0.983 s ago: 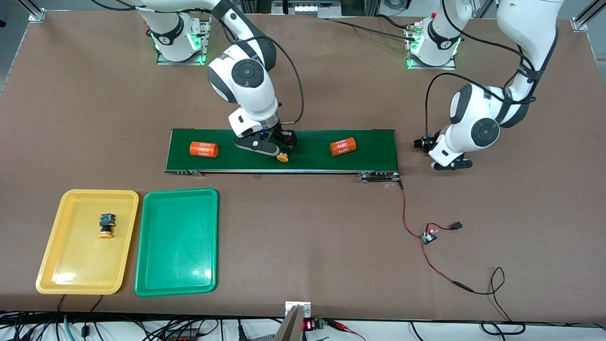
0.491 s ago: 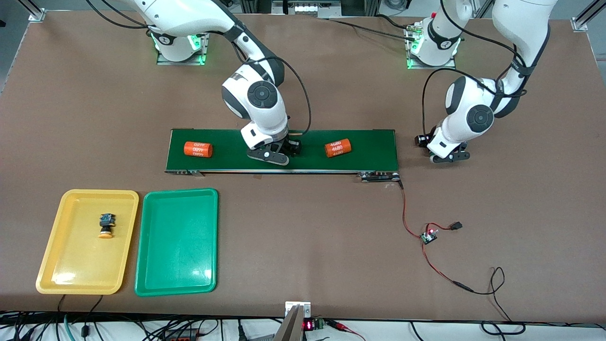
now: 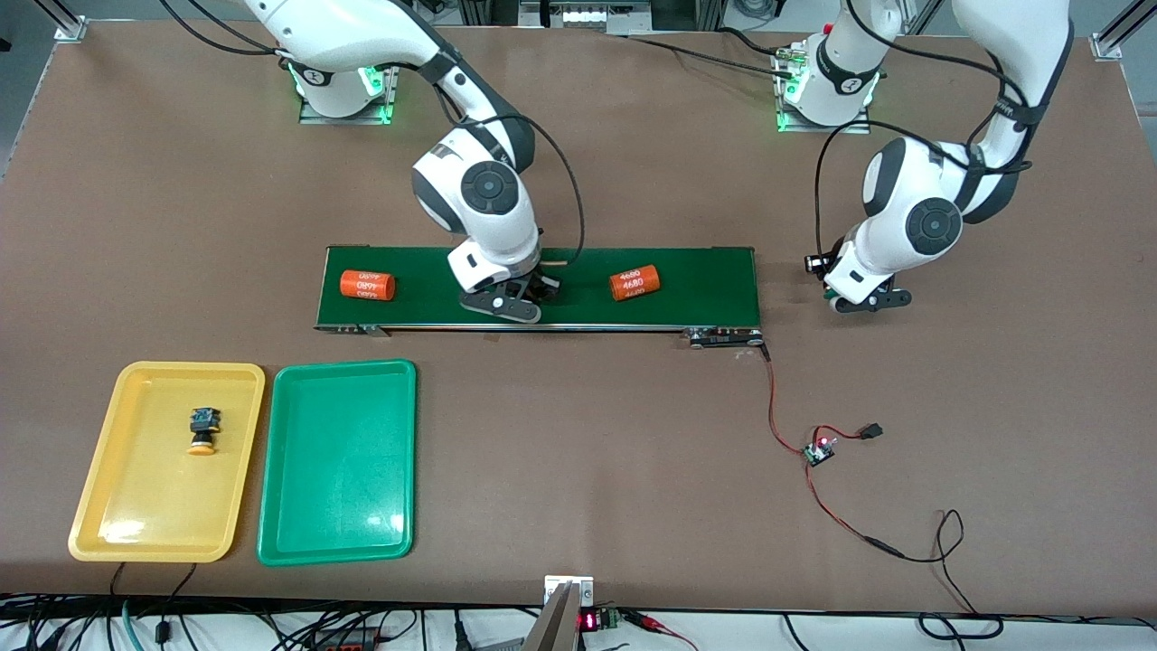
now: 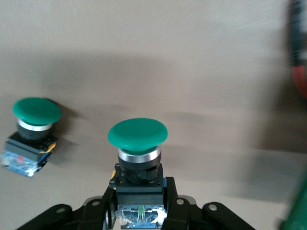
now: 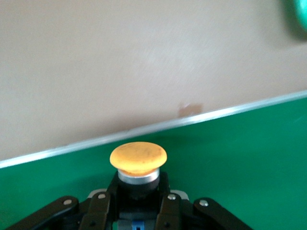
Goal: Sort buttons by color to trays
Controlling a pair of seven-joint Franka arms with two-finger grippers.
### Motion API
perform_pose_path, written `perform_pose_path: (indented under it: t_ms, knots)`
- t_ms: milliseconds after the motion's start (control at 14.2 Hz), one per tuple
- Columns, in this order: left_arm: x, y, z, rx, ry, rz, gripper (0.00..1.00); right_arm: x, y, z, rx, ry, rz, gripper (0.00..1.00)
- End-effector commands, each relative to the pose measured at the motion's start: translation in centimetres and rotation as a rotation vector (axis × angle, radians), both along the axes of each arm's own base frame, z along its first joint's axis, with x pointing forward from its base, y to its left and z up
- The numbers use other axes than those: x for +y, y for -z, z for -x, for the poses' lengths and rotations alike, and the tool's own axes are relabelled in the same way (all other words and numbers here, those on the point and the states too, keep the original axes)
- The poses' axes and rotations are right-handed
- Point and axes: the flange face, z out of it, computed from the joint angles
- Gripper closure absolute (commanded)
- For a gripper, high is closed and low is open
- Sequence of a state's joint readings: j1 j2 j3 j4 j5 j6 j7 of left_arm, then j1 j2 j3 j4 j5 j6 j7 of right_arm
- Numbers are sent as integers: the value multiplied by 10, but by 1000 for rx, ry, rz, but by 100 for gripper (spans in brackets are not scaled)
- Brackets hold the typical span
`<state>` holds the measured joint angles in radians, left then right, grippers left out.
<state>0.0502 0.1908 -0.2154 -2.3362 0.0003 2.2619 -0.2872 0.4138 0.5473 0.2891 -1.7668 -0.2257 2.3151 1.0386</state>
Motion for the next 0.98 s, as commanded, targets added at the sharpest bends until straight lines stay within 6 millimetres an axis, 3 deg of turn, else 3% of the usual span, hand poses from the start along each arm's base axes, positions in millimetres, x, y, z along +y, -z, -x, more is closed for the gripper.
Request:
perform_pose_path:
  t_ms: [0,211,351,491,562,632,702,913]
  knots:
    - [-62,-36,-13,-37,72,47,77,-91,-61,-56,-14,-63,46,100]
    - [-129,-36,-21,-35,67,149,77,-240,-78,-116,25,-131,73,100]
    - [-159,-24,-18,-59,97,186,76,-332,-73,-135,36,-202,70,100]
    - [-175,-14,-16,-75,85,223,76,-421,-59,-148,45,-272,58,100]
    - [-176,-12,-17,-83,83,227,72,-453,-52,-153,44,-306,51,100]
    - [-177,-11,-18,-90,82,230,52,-483,-46,-158,41,-329,45,100]
    - [-179,-12,-17,-94,89,232,1,-508,-35,-161,38,-360,36,100]
    - [-177,-41,-20,-130,92,226,0,-577,4,-177,-22,-445,37,100]
